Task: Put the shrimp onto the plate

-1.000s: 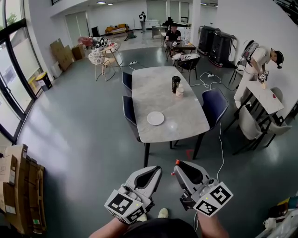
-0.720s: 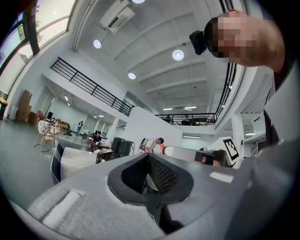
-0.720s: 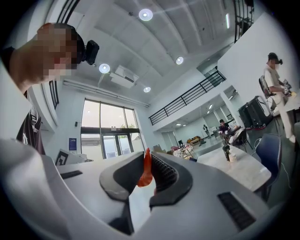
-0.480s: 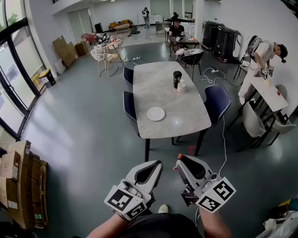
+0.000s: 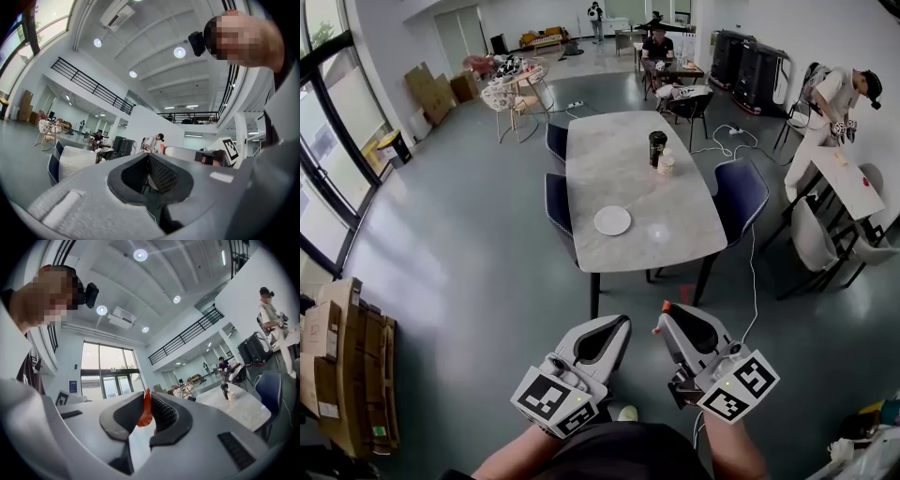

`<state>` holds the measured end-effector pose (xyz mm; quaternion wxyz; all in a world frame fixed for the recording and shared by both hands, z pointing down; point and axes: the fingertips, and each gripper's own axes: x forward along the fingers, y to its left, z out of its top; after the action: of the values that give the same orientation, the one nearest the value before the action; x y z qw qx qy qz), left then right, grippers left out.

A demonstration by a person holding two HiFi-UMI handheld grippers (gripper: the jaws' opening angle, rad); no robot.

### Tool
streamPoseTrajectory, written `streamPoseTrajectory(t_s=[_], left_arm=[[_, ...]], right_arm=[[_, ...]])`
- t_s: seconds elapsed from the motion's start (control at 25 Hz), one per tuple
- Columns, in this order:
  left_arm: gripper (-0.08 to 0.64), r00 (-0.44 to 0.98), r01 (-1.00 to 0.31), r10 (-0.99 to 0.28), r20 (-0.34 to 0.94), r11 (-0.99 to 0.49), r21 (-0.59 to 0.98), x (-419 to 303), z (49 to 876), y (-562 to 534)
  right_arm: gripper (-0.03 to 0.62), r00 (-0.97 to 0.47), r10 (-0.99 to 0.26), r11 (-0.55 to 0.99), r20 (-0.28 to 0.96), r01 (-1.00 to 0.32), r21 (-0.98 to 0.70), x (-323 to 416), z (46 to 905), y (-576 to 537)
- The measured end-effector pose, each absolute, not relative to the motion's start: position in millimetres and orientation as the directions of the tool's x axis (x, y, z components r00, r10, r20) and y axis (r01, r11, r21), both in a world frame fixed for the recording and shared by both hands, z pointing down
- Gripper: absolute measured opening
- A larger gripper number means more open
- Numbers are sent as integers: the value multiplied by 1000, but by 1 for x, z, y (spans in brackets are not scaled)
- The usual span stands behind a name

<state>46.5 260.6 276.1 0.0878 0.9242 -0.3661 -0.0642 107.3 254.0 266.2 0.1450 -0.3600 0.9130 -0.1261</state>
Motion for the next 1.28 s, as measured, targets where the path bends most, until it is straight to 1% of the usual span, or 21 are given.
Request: streamPoseTrajectory(t_s=[0.48,1.0,1.28], left_arm=[[8,740,-647,-671,-53,-730,219,37,281,182],[8,763,-627,-645,-55,-757,183,-18,276,55],[8,774,-612,-631,-53,-767,194,-37,286,4]], right_arm=[[51,-683,-716,685,-145,-649,-330,97,268,181],[51,-653,-746,654,-128,-683,-326,40,260,58],[51,-631,-768,627,-108,-709,-323,24,268,10]])
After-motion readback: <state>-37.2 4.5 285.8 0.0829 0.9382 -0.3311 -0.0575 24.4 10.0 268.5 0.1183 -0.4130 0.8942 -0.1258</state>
